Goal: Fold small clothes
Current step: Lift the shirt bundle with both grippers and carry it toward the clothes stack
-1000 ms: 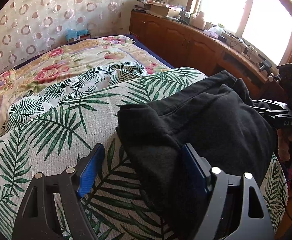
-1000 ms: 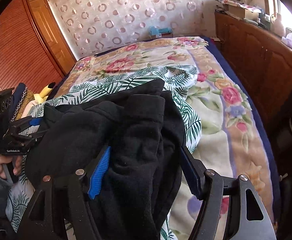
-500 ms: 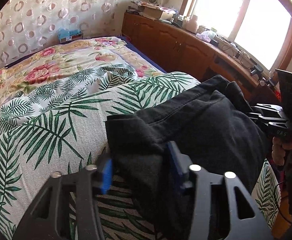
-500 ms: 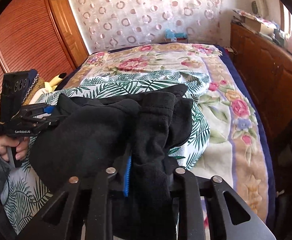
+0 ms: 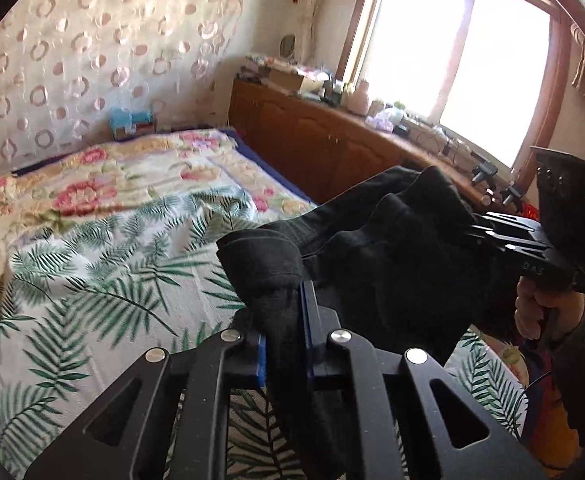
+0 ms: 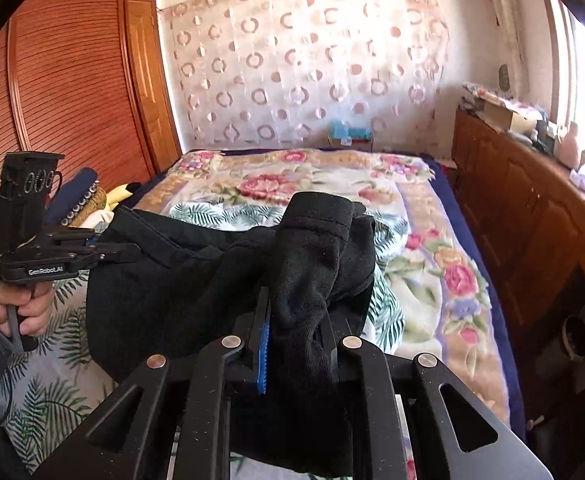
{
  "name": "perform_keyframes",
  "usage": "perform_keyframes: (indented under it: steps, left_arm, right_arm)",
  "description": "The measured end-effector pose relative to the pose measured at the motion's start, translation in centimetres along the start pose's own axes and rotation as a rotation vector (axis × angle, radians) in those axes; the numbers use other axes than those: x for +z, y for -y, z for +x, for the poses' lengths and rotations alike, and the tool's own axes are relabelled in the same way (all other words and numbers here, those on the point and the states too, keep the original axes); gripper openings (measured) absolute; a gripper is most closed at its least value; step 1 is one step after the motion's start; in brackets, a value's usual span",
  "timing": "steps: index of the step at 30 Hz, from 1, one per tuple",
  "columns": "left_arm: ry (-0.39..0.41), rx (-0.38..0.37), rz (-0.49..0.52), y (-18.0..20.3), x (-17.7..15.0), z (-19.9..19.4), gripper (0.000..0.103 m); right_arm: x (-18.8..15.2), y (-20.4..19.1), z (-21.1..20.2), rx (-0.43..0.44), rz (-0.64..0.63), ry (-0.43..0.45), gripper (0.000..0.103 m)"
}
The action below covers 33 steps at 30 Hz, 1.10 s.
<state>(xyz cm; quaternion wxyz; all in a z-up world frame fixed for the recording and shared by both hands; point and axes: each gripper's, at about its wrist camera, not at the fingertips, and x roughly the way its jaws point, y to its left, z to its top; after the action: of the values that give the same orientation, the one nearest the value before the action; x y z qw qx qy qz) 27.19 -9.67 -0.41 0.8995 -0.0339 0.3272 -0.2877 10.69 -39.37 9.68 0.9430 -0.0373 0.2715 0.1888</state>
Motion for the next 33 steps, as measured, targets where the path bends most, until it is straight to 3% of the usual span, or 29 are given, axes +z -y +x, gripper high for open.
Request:
perform_keyframes:
  steps: [2, 8, 14, 21, 26, 30, 33]
  left_arm:
    - [0.041, 0.009, -0.01, -0.5, 0.3, -2.3, 0.014]
    - [0.141, 0.134, -0.019, -3.5, 0.2, -10.3, 0.014]
    - [0.248, 0.317, -0.061, -8.5, -1.4, -20.0, 0.014]
    - [0.341, 0.508, -0.168, -13.8, -5.0, -28.1, 0.014]
    - [0.367, 0.602, -0.299, -16.7, -8.9, -30.4, 0.014]
    - [0.314, 0.689, -0.369, -18.8, -12.1, -28.5, 0.013]
    - [0.265, 0.697, -0.448, -21.0, -14.7, -27.2, 0.013]
  right_arm:
    - [0.7, -1.0, -0.4, 0.015, -0.021, 0.021, 0.017]
    - [3.6, -5.6, 0.2, 0.092, -0.127, 0.075, 0.017]
    - [8.5, -14.3, 2.9, 0.208, -0.293, 0.117, 0.017]
    - [14.5, -25.5, 8.0, 0.332, -0.481, 0.152, 0.016]
    - [18.2, -31.2, 14.5, 0.403, -0.59, 0.129, 0.016]
    - [19.4, -36.1, 21.0, 0.452, -0.674, 0.084, 0.016]
    - [19.7, -39.5, 26.0, 0.469, -0.712, 0.047, 0.017]
